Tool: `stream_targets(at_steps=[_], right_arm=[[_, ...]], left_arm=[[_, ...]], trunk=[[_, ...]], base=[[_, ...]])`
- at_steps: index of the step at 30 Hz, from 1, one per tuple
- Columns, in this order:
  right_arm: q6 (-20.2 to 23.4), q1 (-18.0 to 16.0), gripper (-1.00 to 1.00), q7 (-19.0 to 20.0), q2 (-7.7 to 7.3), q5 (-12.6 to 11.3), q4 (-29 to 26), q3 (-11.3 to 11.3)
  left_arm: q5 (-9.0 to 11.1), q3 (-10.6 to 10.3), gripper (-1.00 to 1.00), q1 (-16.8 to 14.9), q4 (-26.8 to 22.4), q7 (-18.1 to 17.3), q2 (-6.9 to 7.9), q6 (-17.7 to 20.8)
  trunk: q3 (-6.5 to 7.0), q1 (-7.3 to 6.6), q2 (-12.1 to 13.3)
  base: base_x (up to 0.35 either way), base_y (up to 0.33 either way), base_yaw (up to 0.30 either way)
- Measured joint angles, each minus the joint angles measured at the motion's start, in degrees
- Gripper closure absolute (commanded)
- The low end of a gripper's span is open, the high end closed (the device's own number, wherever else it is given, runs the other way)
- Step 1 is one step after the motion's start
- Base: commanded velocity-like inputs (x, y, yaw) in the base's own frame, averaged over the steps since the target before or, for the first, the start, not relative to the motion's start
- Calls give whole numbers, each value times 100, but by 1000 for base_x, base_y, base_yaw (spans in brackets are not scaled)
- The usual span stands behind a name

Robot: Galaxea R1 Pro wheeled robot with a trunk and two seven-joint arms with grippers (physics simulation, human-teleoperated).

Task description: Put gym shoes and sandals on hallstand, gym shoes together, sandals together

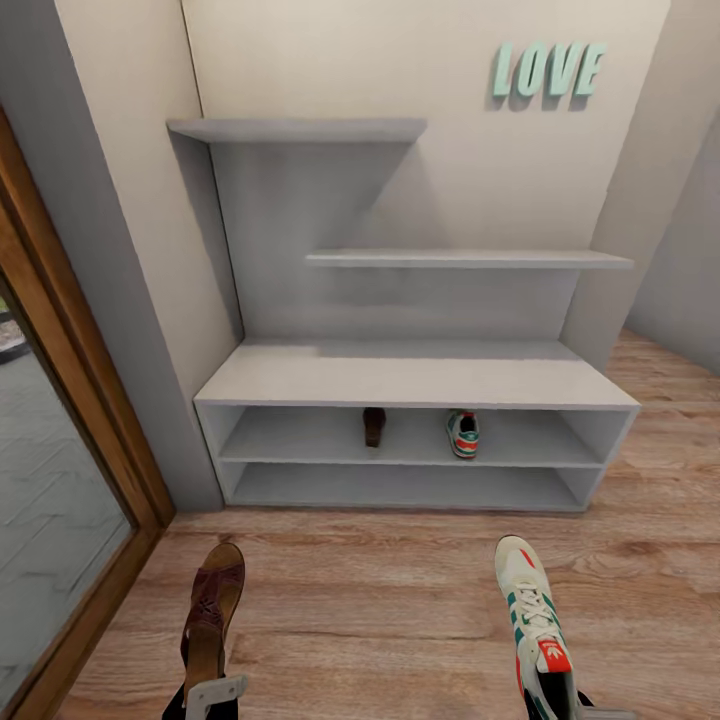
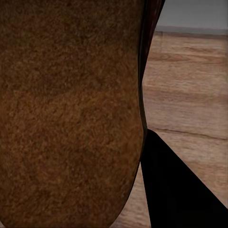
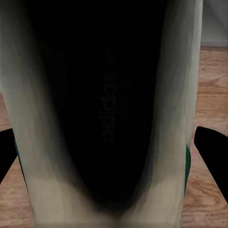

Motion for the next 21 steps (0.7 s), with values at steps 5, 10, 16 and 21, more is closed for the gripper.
stream_targets(at_steps=[5,10,16,21], right_arm=[[0,0,100,0,1,0,-5,0],[0,0,100,3,13,2,-10,5],[0,0,100,2,35,-4,-21,8],[1,0,100,0,45,-11,-15,4]], left_arm=[[0,1,100,2,0,1,0,0],[0,1,100,0,0,-2,0,0],[-1,1,100,0,0,-1,0,0],[-6,-16,100,-2,0,-5,2,7]], trunk=[[0,0,0],[0,0,0],[0,0,0],[0,0,0]], base=[[0,0,-1],[0,0,0],[0,0,0],[0,0,-12]])
